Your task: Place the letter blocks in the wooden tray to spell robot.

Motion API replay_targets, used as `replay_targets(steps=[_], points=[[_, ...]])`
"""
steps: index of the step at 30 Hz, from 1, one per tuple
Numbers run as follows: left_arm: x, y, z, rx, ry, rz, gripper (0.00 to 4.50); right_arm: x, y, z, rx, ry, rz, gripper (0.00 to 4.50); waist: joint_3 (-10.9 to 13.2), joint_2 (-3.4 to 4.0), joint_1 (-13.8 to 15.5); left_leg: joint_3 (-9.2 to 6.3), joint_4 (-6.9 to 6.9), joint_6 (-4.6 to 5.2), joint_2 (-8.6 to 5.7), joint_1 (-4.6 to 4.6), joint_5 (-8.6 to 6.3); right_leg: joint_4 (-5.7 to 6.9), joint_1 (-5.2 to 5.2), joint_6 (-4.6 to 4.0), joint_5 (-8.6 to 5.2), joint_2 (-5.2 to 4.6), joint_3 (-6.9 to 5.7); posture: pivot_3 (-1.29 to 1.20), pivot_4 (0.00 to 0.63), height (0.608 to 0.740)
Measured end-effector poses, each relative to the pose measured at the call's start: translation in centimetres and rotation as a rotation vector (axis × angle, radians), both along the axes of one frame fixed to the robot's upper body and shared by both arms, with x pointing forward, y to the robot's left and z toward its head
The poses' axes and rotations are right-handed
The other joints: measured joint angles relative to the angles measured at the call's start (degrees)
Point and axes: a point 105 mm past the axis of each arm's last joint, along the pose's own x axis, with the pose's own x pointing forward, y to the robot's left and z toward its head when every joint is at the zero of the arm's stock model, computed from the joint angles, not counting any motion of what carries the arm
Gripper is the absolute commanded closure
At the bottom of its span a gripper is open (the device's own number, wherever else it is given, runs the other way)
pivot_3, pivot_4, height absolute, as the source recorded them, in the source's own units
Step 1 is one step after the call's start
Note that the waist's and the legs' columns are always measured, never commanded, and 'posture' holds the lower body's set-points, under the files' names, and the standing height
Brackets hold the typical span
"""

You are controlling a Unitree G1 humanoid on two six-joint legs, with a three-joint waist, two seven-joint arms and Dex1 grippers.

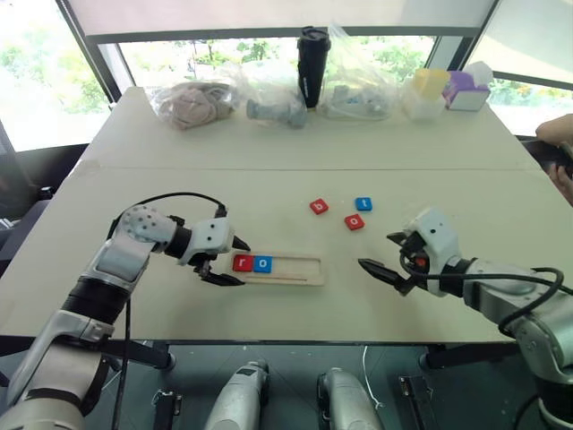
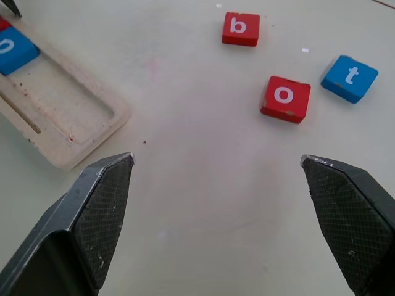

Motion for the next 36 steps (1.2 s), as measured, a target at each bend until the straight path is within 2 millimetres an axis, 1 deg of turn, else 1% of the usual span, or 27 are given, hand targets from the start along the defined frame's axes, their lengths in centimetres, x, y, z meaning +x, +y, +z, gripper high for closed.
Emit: replay_targets(steps=[3,5,6,8,11,15,17,21,23,25,28,31,36], points=[[0.1,0.1,-0.3,0.006,-0.006,0.014,1.34,0.1,0.4,-0.1,0.007,-0.003,0.002,0.00,0.0,0.00,0.0,0.00,-0.01,0.00,0.00,0.00,0.00,0.00,0.00,0.12,0.06,0.01,0.00,0.00,0.150,0.740],[0.0,0.0,-0.4,0.004,0.004,0.025,0.31,0.2,0.5,-0.1,0.005,-0.002,0.007,0.00,0.0,0.00,0.0,0.00,0.00,0.00,0.00,0.00,0.00,0.00,0.01,0.12,0.07,0.02,0.00,0.00,0.150,0.740],[-0.1,0.1,-0.6,0.005,0.017,0.036,0.05,0.3,0.6,0.0,0.008,-0.006,0.007,0.00,0.0,0.00,0.0,0.00,0.01,0.00,0.00,0.02,0.00,0.00,0.02,0.11,0.06,0.02,0.00,0.00,0.150,0.740],[-0.3,0.1,-0.9,0.006,0.037,0.049,0.05,0.7,0.6,0.2,0.011,-0.013,-0.001,0.00,0.0,0.00,0.0,0.00,0.02,0.01,0.01,0.02,0.00,0.01,0.03,0.02,0.01,0.04,0.00,0.00,0.150,0.740],[-0.6,0.2,-1.2,0.010,0.043,0.066,0.05,1.7,1.3,0.3,0.047,-0.024,-0.004,0.00,0.0,0.00,-0.3,0.00,0.02,0.00,0.05,0.04,0.00,0.03,0.02,0.02,0.02,0.06,0.00,0.00,0.150,0.740],[-0.4,1.0,-0.7,0.030,0.018,0.093,0.05,4.4,3.6,0.8,0.127,-0.063,-0.002,0.00,0.0,0.00,-0.9,0.00,0.02,-0.01,0.08,0.05,0.01,0.11,-0.01,0.05,0.07,0.11,0.00,0.00,0.150,0.740],[-0.1,2.0,0.6,0.010,0.012,0.149,0.05,6.2,4.6,0.5,0.116,-0.060,0.000,0.00,0.0,0.00,-1.4,0.00,0.02,-0.01,0.07,0.04,0.01,0.16,-0.05,0.11,0.10,0.13,0.00,0.00,0.150,0.740],[0.1,2.9,3.6,-0.076,-0.022,0.217,0.05,9.7,5.9,-0.4,0.097,-0.027,-0.030,0.00,0.0,0.02,-1.6,0.04,0.01,-0.03,0.07,0.07,0.03,0.35,-0.11,0.17,0.13,0.18,0.00,0.00,0.150,0.740],[-0.3,3.6,4.2,-0.106,-0.011,0.256,0.05,11.5,6.7,-0.5,0.090,-0.012,-0.046,0.00,0.0,0.02,-1.8,0.20,0.00,-0.05,0.06,0.06,0.04,0.65,-0.29,0.19,0.13,0.25,0.09,0.00,0.150,0.740],[-1.4,4.4,4.4,-0.136,0.020,0.301,0.05,12.9,7.6,-0.7,0.082,0.003,-0.053,0.00,0.0,0.02,-2.2,0.26,-0.06,-0.07,0.11,0.06,0.05,0.75,-0.41,0.20,0.13,0.30,0.15,0.00,0.150,0.740],[-3.1,5.0,4.6,-0.177,0.057,0.353,0.05,14.0,8.1,-1.5,0.055,0.029,-0.054,0.00,0.0,0.02,-2.5,0.28,-0.14,-0.12,0.18,0.06,0.08,0.82,-0.47,0.20,0.14,0.36,0.17,0.00,0.150,0.740],[-4.2,4.9,5.2,-0.230,0.066,0.406,0.05,14.5,8.6,-2.5,0.045,0.060,-0.045,0.00,0.0,0.03,-2.7,0.29,-0.13,-0.18,0.19,0.06,0.11,0.84,-0.50,0.18,0.14,0.39,0.19,0.00,0.150,0.740],[-5.0,5.4,6.4,-0.290,0.037,0.502,0.05,14.8,9.6,-3.0,0.035,0.077,-0.014,0.00,0.0,0.03,-3.0,0.29,-0.13,-0.24,0.24,0.10,0.14,0.92,-0.56,0.13,0.17,0.45,0.22,0.00,0.150,0.740]])
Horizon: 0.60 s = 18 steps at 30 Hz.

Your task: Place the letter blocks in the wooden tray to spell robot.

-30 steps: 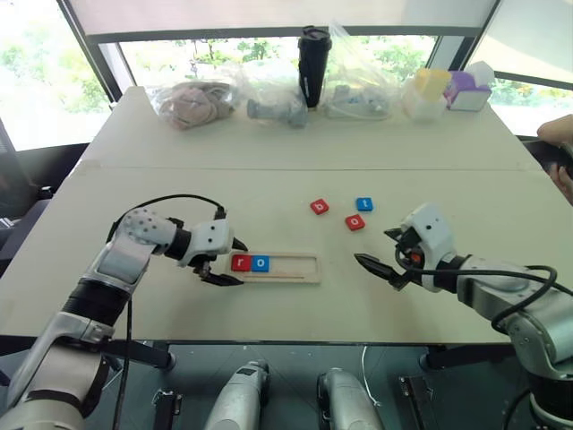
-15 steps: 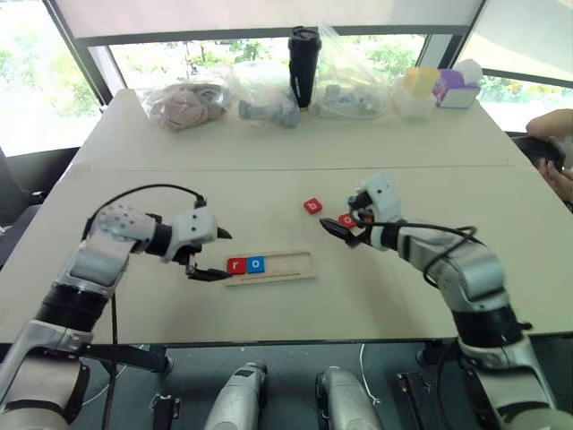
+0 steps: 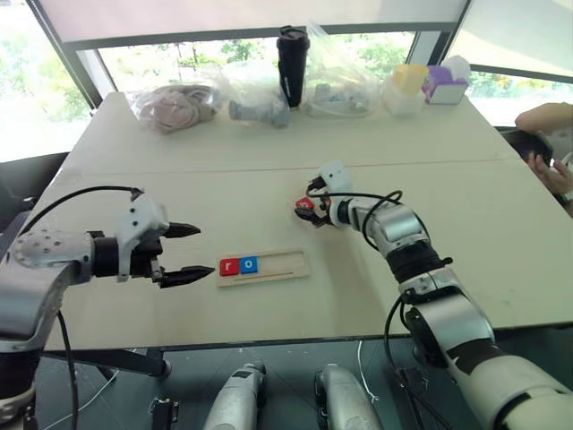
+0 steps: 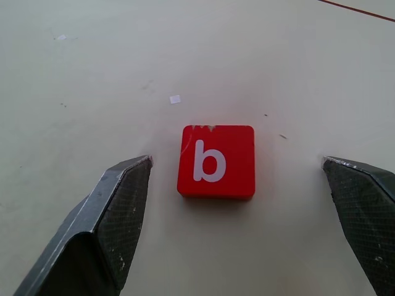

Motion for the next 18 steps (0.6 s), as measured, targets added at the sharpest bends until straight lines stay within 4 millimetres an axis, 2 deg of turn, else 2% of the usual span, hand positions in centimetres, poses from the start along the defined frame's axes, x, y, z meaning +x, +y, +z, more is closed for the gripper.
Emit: replay_targets(steps=[1,4,5,9,15,18], points=[[-0.1,0.2,0.0,-0.004,-0.001,0.024,0.05,0.0,0.3,0.0,-0.006,-0.003,0.007,0.00,0.0,0.00,-0.1,0.01,0.00,-0.01,0.01,0.01,0.00,0.03,-0.01,0.00,0.00,0.01,0.02,0.00,0.150,0.740],[0.0,0.3,-0.1,-0.010,-0.006,0.064,0.00,0.1,0.8,-0.2,-0.018,-0.012,0.020,0.87,0.0,0.00,-0.1,0.03,0.00,-0.03,0.03,0.02,0.01,0.08,-0.04,-0.01,0.01,0.03,0.04,0.00,0.150,0.740],[0.1,0.3,0.0,-0.013,-0.013,0.076,0.00,0.0,1.1,-0.2,-0.014,-0.013,0.027,1.47,0.0,0.00,-0.1,0.05,-0.01,-0.04,0.05,0.02,0.01,0.08,-0.06,-0.02,0.02,0.05,0.06,0.00,0.150,0.740],[0.3,0.1,0.0,-0.018,-0.022,0.089,0.00,0.1,1.5,-0.2,-0.019,-0.017,0.030,3.33,0.0,0.00,-0.1,0.16,-0.03,-0.05,0.06,0.02,0.02,0.12,-0.13,-0.03,0.02,0.06,0.14,0.00,0.150,0.740],[0.8,-0.8,0.3,-0.029,-0.040,0.062,0.00,0.1,0.5,0.3,-0.030,-0.033,-0.003,3.33,0.0,0.01,0.3,0.29,-0.03,-0.06,0.07,-0.01,0.02,0.16,-0.19,-0.04,0.02,0.04,0.25,0.00,0.150,0.740],[0.9,-1.7,0.8,-0.060,-0.051,0.030,0.00,-0.4,-2.1,2.8,-0.012,-0.112,-0.068,3.33,0.0,0.00,0.9,0.41,-0.03,-0.06,0.06,-0.06,0.02,0.15,-0.30,-0.04,0.03,0.00,0.38,0.00,0.150,0.740]])
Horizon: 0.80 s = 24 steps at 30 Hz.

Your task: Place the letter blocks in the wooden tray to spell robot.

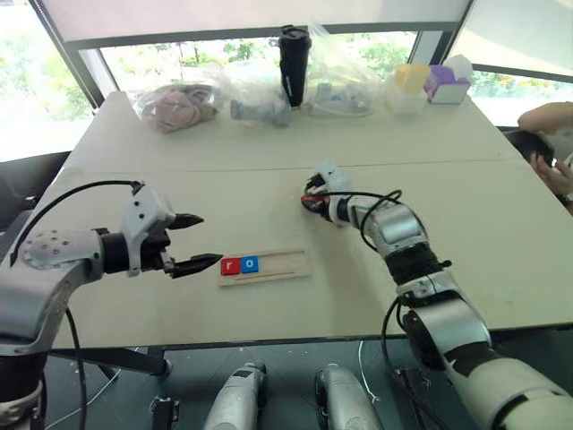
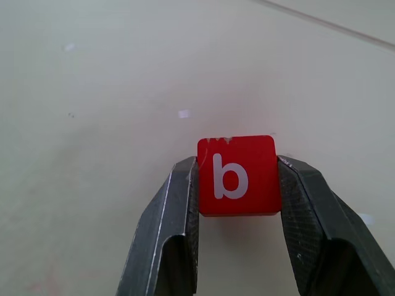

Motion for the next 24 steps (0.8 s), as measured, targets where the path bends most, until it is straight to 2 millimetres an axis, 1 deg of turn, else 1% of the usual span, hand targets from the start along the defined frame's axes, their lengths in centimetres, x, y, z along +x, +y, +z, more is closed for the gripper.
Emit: replay_targets(steps=[2,3,5,7,9,10,13,16,19,24], points=[[0.0,-0.7,0.1,-0.026,0.001,-0.024,0.00,-0.8,-2.1,2.1,0.025,-0.056,-0.054,3.33,0.0,0.00,0.4,0.10,-0.05,0.01,0.01,0.00,0.00,0.00,-0.06,0.00,0.00,-0.01,0.11,0.00,0.150,0.740],[-0.1,-1.1,0.1,-0.046,0.007,-0.037,0.00,-1.7,-3.1,3.3,0.055,-0.097,-0.083,3.33,0.0,-0.02,0.7,0.10,-0.07,0.02,0.03,0.00,-0.01,0.00,-0.06,0.00,0.00,-0.07,0.18,0.00,0.150,0.740],[-0.2,-1.5,0.1,-0.071,0.015,-0.050,0.00,-3.1,-4.0,4.3,0.101,-0.125,-0.121,3.33,0.0,-0.02,0.7,0.12,-0.07,0.02,0.08,0.01,-0.01,0.00,-0.06,0.00,0.00,-0.06,0.21,0.00,0.150,0.740],[-0.2,-2.1,0.3,-0.094,0.014,-0.068,0.00,-4.5,-4.5,4.4,0.160,-0.111,-0.186,3.33,0.0,-0.02,0.5,0.19,-0.06,0.02,0.18,0.03,-0.01,0.01,-0.07,-0.04,0.00,0.00,0.27,0.00,0.150,0.740],[-0.3,-2.6,0.3,-0.096,0.015,-0.086,0.00,-5.9,-5.1,3.9,0.204,-0.073,-0.261,3.33,0.0,-0.02,0.5,0.23,-0.05,0.03,0.20,0.06,-0.01,0.04,-0.09,-0.25,-0.08,0.02,0.32,0.00,0.150,0.740],[-0.3,-3.0,0.2,-0.101,0.020,-0.098,0.00,-7.0,-5.4,3.3,0.220,-0.050,-0.310,3.33,0.0,-0.01,0.7,0.22,-0.05,0.03,0.21,0.06,-0.01,0.05,-0.08,-0.26,-0.09,0.02,0.33,0.00,0.150,0.740],[0.1,-3.3,-0.3,-0.109,0.045,-0.112,0.00,-10.1,-5.8,0.5,0.254,0.064,-0.457,3.33,0.0,-0.01,0.8,0.26,-0.01,0.03,0.20,0.03,-0.01,0.05,-0.11,-0.28,-0.09,0.03,0.36,0.00,0.150,0.740],[0.5,-3.3,-0.3,-0.110,0.047,-0.115,0.00,-11.6,-6.2,-1.3,0.253,0.134,-0.551,3.33,0.0,-0.01,0.7,0.39,0.04,0.02,0.19,0.04,-0.01,-0.01,-0.10,-0.35,-0.06,0.02,0.44,0.00,0.150,0.740],[1.0,-3.1,-0.6,-0.101,0.047,-0.111,0.00,-12.3,-6.6,-2.2,0.249,0.151,-0.614,3.33,0.0,0.00,0.7,0.42,0.03,0.02,0.20,0.05,-0.01,-0.03,-0.12,-0.37,-0.06,0.02,0.47,0.00,0.150,0.740],[1.3,-2.9,-0.9,-0.096,0.046,-0.106,0.00,-12.6,-6.6,-2.6,0.227,0.162,-0.649,3.33,0.0,0.00,0.5,0.42,-0.05,0.02,0.21,0.04,-0.01,-0.06,-0.16,-0.36,-0.06,0.02,0.49,0.00,0.150,0.740]])
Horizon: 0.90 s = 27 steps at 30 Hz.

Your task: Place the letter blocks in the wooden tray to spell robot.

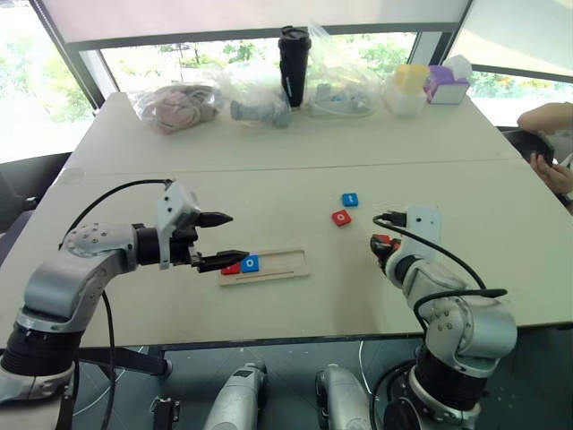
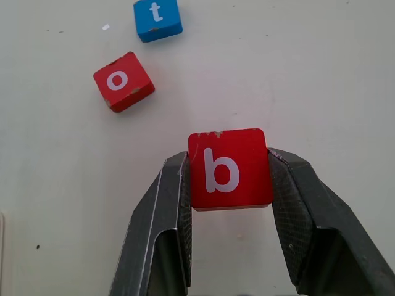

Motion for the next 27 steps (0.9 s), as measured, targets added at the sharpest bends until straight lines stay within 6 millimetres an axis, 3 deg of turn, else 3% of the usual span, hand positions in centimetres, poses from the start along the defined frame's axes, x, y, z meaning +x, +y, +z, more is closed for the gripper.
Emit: replay_targets(steps=[1,7,8,11,14,17,19,22,27], points=[[0.0,0.0,0.0,0.001,0.000,0.000,0.00,-0.1,0.1,-0.2,-0.004,0.013,0.003,3.33,0.0,0.00,0.0,0.00,0.00,0.00,0.00,0.00,0.00,0.00,0.00,0.00,0.00,0.00,0.00,0.00,0.150,0.740],[0.0,0.4,-0.6,0.024,0.001,0.021,0.00,-0.6,0.6,-1.3,0.000,0.067,0.020,0.27,0.0,0.00,0.0,0.00,0.00,0.00,0.00,0.00,0.00,-0.01,0.00,0.00,0.00,0.00,0.00,0.00,0.150,0.740],[0.1,0.5,-0.6,0.026,0.000,0.023,0.00,-0.6,0.6,-1.3,-0.002,0.068,0.018,0.09,0.0,0.00,0.0,0.00,0.00,0.00,0.00,0.00,0.00,-0.02,0.00,0.00,0.00,0.00,-0.01,0.00,0.150,0.740],[0.1,0.6,-0.7,0.032,-0.002,0.027,0.00,-0.5,0.0,-1.2,0.000,0.071,0.019,0.09,0.0,0.00,0.1,0.00,0.01,0.00,0.00,-0.01,0.00,-0.07,0.02,0.00,0.00,-0.01,-0.01,0.00,0.150,0.740],[0.0,0.8,-0.8,0.040,0.006,0.024,0.00,0.6,-1.5,0.9,-0.039,-0.010,0.089,0.09,0.0,0.00,0.1,0.03,0.02,0.01,0.00,-0.02,0.00,-0.18,0.08,0.00,0.00,-0.03,-0.06,0.00,0.150,0.740],[-0.4,1.1,-0.7,0.067,0.018,-0.001,0.00,1.5,-3.1,4.4,-0.167,-0.163,0.334,0.09,0.0,0.00,0.2,0.09,0.02,0.08,-0.01,-0.04,-0.04,-0.35,0.18,0.02,-0.01,-0.05,-0.13,0.00,0.150,0.740],[-0.6,1.3,-0.6,0.082,0.022,-0.020,0.00,1.0,-3.5,5.9,-0.269,-0.233,0.570,0.09,0.0,-0.03,0.2,0.09,0.03,0.20,0.01,-0.02,-0.12,-0.44,0.29,0.10,-0.05,-0.05,-0.20,0.00,0.150,0.740],[-0.9,1.0,0.0,0.090,0.018,-0.065,0.00,0.2,-3.8,4.1,-0.310,-0.188,0.890,0.09,0.0,-0.12,0.0,0.11,0.10,0.26,0.05,0.02,-0.15,-0.45,0.39,0.15,-0.07,-0.04,-0.24,0.00,0.150,0.740],[-1.4,0.3,0.8,0.111,-0.006,-0.128,0.00,0.8,-5.4,-0.4,-0.321,-0.065,1.128,0.09,0.1,-0.11,-0.3,0.26,0.22,0.26,0.09,0.09,-0.15,-0.38,0.40,0.05,-0.02,-0.10,-0.16,0.00,0.150,0.740]])
